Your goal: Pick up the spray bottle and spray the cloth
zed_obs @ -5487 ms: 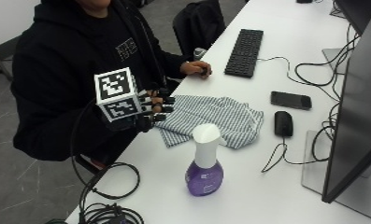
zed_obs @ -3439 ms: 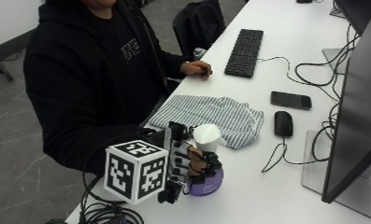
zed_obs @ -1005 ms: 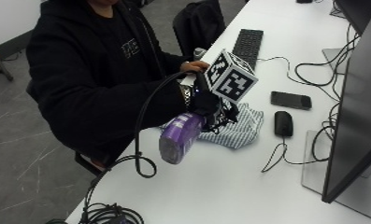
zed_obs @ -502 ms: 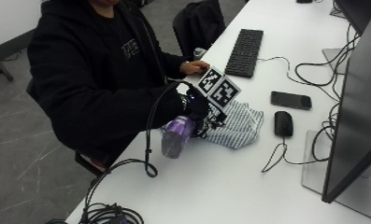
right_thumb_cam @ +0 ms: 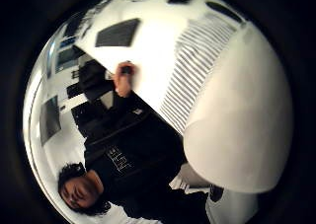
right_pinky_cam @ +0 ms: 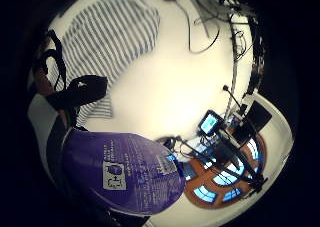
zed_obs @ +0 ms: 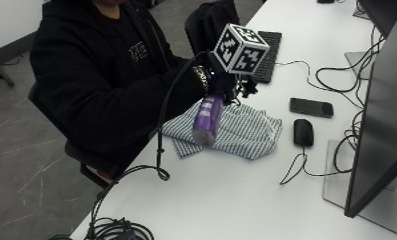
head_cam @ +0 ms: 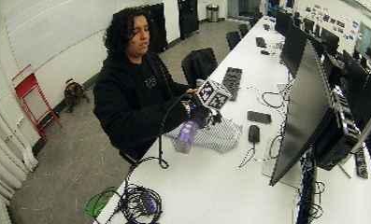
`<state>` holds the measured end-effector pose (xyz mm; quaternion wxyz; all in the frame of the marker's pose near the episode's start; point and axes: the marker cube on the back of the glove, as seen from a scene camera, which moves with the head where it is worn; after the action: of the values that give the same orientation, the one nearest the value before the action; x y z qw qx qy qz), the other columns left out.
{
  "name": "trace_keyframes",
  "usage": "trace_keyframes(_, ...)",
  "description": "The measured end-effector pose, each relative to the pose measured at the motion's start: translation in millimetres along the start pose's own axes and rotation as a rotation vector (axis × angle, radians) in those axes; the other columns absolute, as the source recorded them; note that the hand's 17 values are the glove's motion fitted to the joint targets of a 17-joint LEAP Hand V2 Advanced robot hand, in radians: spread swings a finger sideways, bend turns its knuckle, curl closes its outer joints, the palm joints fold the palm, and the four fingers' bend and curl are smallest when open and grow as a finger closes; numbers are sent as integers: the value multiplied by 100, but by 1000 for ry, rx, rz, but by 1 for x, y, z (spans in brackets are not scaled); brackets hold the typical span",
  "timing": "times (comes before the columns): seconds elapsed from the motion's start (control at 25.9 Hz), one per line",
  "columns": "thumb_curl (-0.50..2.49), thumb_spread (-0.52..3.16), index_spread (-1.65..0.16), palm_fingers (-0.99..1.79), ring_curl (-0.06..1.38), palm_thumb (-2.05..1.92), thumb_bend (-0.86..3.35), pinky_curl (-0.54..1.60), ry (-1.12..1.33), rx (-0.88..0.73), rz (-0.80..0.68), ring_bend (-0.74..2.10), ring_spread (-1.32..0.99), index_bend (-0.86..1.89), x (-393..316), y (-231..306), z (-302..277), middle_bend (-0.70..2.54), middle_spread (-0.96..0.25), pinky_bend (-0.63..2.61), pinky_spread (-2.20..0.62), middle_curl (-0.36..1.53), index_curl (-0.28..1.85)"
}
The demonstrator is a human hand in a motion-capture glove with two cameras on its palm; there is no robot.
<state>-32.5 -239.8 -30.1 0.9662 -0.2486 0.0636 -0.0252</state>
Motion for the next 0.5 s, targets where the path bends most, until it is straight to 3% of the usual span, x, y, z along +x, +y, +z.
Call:
trace_keyframes(0.23,74,15,-31,124,50,105,-3,45,-187,333,-195,66,-23,16,-31,-13,-56,58,-19,46,-25,58,49)
trace_keyframes(0.5,75,15,-31,123,50,105,-3,44,-520,644,-475,66,-23,15,-77,-50,-66,59,-19,45,-24,58,50)
